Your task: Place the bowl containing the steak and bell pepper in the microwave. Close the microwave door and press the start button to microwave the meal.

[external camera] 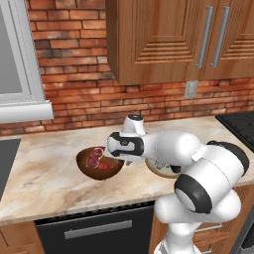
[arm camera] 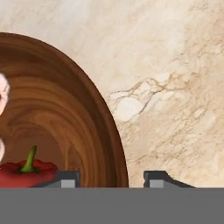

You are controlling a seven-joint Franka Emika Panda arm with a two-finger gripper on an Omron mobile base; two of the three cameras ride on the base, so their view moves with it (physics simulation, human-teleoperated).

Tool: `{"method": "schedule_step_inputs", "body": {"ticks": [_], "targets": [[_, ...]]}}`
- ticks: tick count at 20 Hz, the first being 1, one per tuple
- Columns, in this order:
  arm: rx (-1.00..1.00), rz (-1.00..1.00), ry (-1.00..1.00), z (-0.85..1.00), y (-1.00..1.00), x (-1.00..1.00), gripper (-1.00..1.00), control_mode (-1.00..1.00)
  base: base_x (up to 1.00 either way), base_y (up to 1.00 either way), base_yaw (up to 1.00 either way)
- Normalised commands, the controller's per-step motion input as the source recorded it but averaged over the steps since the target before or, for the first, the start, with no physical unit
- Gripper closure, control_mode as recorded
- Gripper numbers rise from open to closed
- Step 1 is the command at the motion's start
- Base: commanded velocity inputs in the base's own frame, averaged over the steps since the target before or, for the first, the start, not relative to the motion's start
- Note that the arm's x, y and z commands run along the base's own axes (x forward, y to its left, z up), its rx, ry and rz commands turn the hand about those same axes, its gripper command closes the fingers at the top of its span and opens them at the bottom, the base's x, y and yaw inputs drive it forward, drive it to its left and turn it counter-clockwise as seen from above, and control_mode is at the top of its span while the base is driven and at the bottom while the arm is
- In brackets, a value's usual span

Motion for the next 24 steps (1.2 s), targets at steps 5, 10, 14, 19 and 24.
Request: {"method": "schedule_step_inputs", "body": {"ticks": [5,10,14,19,24], "targets": [[0.00,0.00,0.00,0.00,0.00,0.00,1.00,-1.00,0.00,0.00,0.00],[0.02,0.00,-0.02,0.13,-0.04,-0.14,1.00,-1.00,0.00,0.00,0.00],[0.05,0.00,-0.09,0.64,-0.23,-0.32,1.00,-1.00,0.00,0.00,0.00],[0.12,0.00,-0.07,0.98,-0.56,-0.39,1.00,-1.00,0.00,0.00,0.00],[0.06,-0.06,-0.01,0.52,-0.79,-0.54,1.00,-1.00,0.00,0.00,0.00]]}}
